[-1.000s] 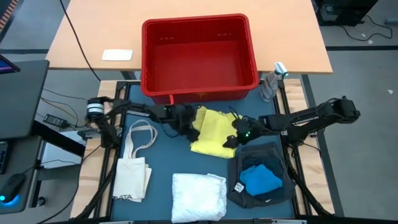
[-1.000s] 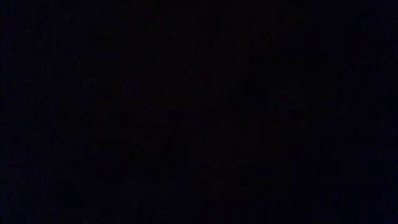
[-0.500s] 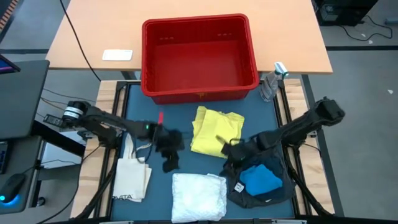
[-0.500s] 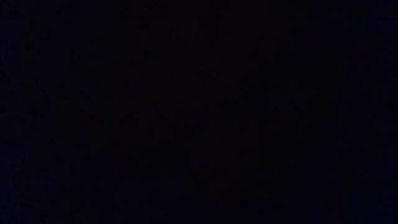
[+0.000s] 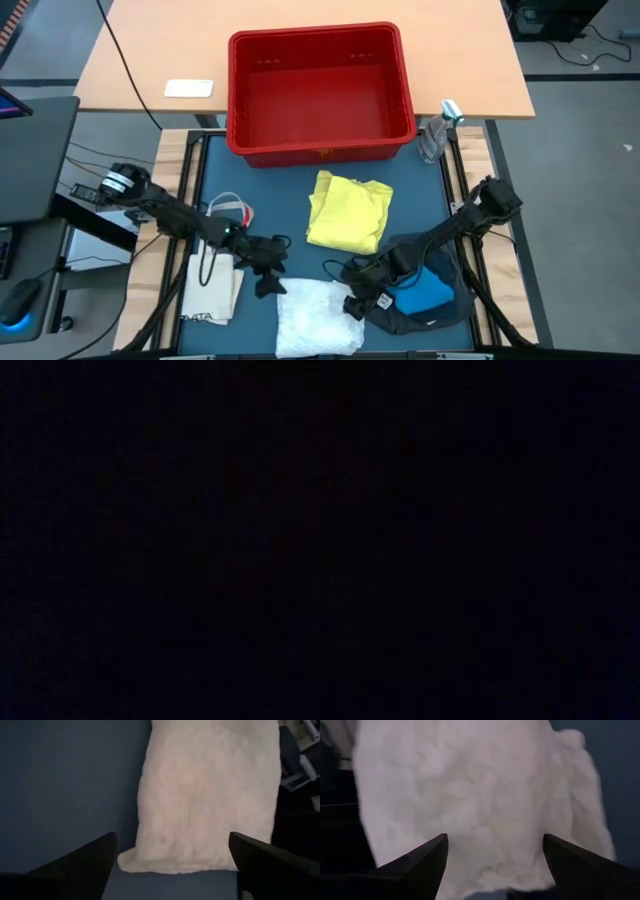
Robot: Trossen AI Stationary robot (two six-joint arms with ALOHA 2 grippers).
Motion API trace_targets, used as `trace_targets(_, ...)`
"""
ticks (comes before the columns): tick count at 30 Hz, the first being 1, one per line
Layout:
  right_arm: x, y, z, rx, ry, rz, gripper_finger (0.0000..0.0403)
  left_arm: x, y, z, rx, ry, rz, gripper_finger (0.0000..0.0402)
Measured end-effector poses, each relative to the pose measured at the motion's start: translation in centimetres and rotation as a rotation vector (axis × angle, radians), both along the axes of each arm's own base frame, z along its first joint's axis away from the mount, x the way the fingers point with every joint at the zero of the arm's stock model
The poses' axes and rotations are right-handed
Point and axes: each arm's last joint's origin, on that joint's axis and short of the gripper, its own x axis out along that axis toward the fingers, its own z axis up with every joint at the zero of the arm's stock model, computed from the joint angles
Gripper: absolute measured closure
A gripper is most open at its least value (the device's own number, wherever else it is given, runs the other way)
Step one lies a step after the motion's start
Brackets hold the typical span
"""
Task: Fold Laundry from Bin
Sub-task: Stack the folded white shirt on the folded yellow shirt
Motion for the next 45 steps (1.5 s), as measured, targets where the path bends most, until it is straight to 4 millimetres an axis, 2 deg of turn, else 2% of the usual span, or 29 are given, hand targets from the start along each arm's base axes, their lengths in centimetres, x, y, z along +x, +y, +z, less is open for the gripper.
trace_targets(3, -0.3, 0.3, 0.9, -0.045, 0.054, 0.0, 0.0073, -0.3, -0.6, -0.7, 0.052, -0.026, -0.014, 0.0004)
trace_targets(8, -0.9, 0.1, 4.1, -0.155, 0.053, 0.036, 0.0073, -0.1, -1.4, -2.3, 0.073, 0.009, 0.017, 0.0002)
trace_targets(11, -1.0, -0.1, 4.3, -0.199, 0.036, 0.058, 0.0073, 0.6, -1.7, -3.5, 0.056, 0.021, 0.098, 0.0002)
trace_targets(14, -1.0, -0.2, 3.1, -0.214, 0.022, 0.046, 0.0073, 1.3, -2.3, -4.8, 0.034, -0.007, 0.118, 0.0002)
trace_targets(19, -1.5, -1.0, 0.2, -0.148, 0.012, -0.075, 0.0073, 2.3, -4.0, -6.3, -0.007, -0.117, 0.101, 0.0002)
trace_targets(26, -2.5, -1.5, -3.3, -0.027, -0.02, -0.125, 0.0073, 2.7, -4.8, -6.4, -0.001, -0.137, 0.067, 0.0016)
trace_targets(31, -1.6, -0.8, -3.7, 0.017, -0.107, -0.023, 0.0086, 2.5, -5.0, -6.7, 0.012, -0.116, 0.009, 0.0088)
trace_targets(36, 0.0, -0.1, -4.5, 0.01, -0.124, 0.074, 0.0136, 2.3, -5.2, -6.7, 0.023, -0.12, -0.098, 0.0199)
trace_targets(40, 1.4, -0.1, -5.1, 0.013, -0.101, 0.088, 0.0219, 2.6, -5.3, -6.5, 0.023, -0.114, -0.105, 0.0297)
trace_targets(43, 2.1, -0.2, -5.0, 0.025, -0.105, 0.1, 0.0317, 2.9, -5.2, -6.0, 0.002, -0.117, -0.118, 0.037)
trace_targets(44, 2.3, -0.3, -4.8, 0.026, -0.109, 0.107, 0.0351, 3.0, -5.1, -5.7, -0.009, -0.117, -0.123, 0.038)
trace_targets(45, 2.4, -0.5, -4.4, 0.024, -0.121, 0.11, 0.0359, 3.1, -4.9, -5.3, -0.014, -0.119, -0.129, 0.0382)
